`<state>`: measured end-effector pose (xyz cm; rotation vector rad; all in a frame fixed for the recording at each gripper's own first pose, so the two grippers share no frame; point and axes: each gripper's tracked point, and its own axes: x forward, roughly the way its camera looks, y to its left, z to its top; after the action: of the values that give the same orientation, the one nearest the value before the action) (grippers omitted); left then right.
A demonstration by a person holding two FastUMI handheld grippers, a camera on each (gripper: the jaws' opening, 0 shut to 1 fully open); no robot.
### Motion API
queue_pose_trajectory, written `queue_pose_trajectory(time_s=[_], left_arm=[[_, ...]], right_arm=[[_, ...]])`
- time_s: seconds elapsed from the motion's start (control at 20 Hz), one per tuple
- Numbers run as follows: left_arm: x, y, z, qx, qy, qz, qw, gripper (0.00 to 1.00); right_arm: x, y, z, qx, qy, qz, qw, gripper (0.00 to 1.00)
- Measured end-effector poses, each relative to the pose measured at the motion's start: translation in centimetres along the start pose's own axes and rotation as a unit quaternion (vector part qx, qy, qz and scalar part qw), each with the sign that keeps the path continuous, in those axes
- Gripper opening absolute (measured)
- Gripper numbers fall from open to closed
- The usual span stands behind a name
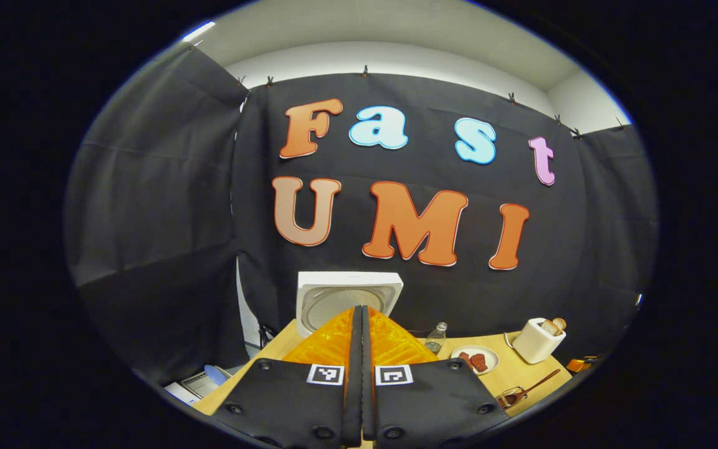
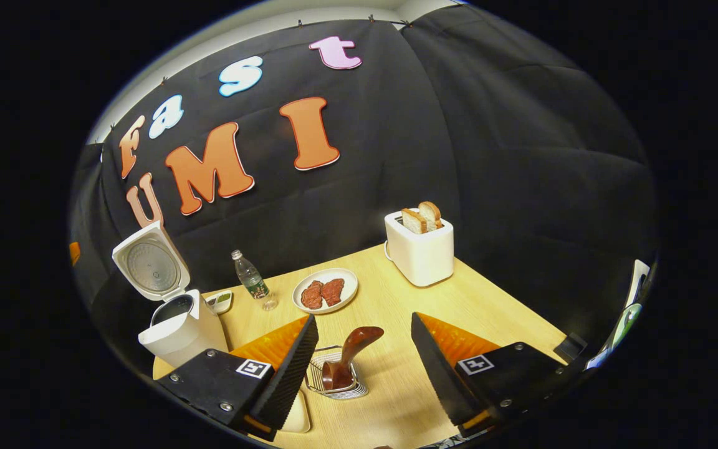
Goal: Close the left gripper, press the button to open the rice cooker; take a wooden spoon from the chopstick holder with the right hand, scoop a spoonful of rice and pour it into the rice cooker, then put the wooden spoon back into the chopstick holder.
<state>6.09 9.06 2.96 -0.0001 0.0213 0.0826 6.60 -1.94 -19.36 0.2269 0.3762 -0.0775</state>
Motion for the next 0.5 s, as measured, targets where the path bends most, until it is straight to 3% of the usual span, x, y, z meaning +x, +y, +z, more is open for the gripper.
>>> queue_pose_trajectory(time_s=[0.2, 0.3, 0.35, 0.4, 0.5], left_arm=[[-1.7, 2.2, 0.8, 0.002, -0.006, 0.028, 1.0, 0.05], [-2.5, 3.1, 1.2, -0.004, -0.011, 0.036, 0.999, 0.14], [-3.1, 3.9, 1.4, -0.002, -0.014, 0.045, 0.999, 0.13], [-3.1, 3.8, 1.3, -0.002, -0.014, 0.044, 0.999, 0.21], [-3.9, 4.3, 1.4, -0.001, -0.009, 0.049, 0.999, 0.6]], right_arm=[[1.6, -0.3, -1.4, 0.001, 0.016, 0.003, 1.0, 0.95], [2.4, -0.2, -2.3, 0.002, 0.027, 0.008, 1.0, 0.95], [2.8, 0.0, -2.9, 0.005, 0.033, 0.01, 0.999, 0.95], [3.3, 0.1, -3.5, 0.01, 0.041, 0.013, 0.999, 0.95], [4.2, 0.0, -4.6, 0.023, 0.054, 0.015, 0.998, 0.95]])
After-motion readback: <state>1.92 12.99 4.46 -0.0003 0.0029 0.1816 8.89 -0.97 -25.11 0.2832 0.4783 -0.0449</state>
